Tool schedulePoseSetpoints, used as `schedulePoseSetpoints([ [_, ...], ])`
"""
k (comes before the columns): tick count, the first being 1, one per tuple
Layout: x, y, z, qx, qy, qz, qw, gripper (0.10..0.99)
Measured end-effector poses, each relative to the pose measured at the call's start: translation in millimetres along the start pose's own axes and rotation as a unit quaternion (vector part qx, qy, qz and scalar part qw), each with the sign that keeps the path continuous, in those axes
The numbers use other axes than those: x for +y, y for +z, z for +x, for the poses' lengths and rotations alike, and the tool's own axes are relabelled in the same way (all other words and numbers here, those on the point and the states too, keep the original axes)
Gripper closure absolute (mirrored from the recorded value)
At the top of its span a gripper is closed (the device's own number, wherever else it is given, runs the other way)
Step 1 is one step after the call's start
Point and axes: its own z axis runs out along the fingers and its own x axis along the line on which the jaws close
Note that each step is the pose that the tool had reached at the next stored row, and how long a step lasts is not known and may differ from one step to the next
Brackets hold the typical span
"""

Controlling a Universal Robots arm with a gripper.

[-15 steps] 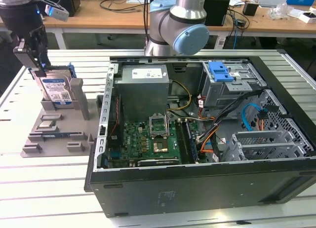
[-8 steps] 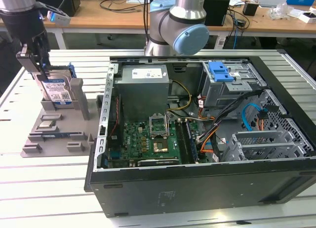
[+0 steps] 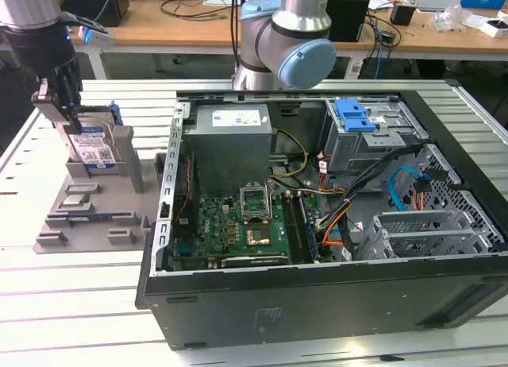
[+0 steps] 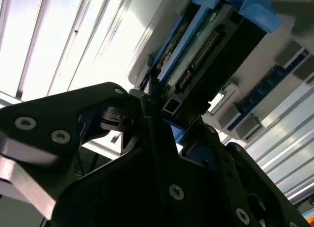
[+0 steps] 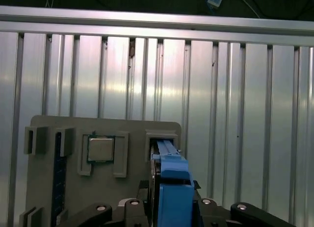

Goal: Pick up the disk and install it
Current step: 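Pick up the disk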

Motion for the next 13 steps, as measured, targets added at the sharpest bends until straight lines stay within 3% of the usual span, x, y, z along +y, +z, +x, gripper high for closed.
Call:
schedulePoseSetpoints([
  [5,0.1,-2.1,0.0,-0.0002,0.0,0.0,1.0,0.714],
  [7,0.2,-7.1,0.0,-0.0001,0.0,0.0,1.0,0.714],
  [10,0.6,-21.8,0.0,-0.0001,0.0,0.0,1.0,0.714],
  [13,0.8,-28.4,0.0,-0.0001,0.0,0.0,1.0,0.714],
])
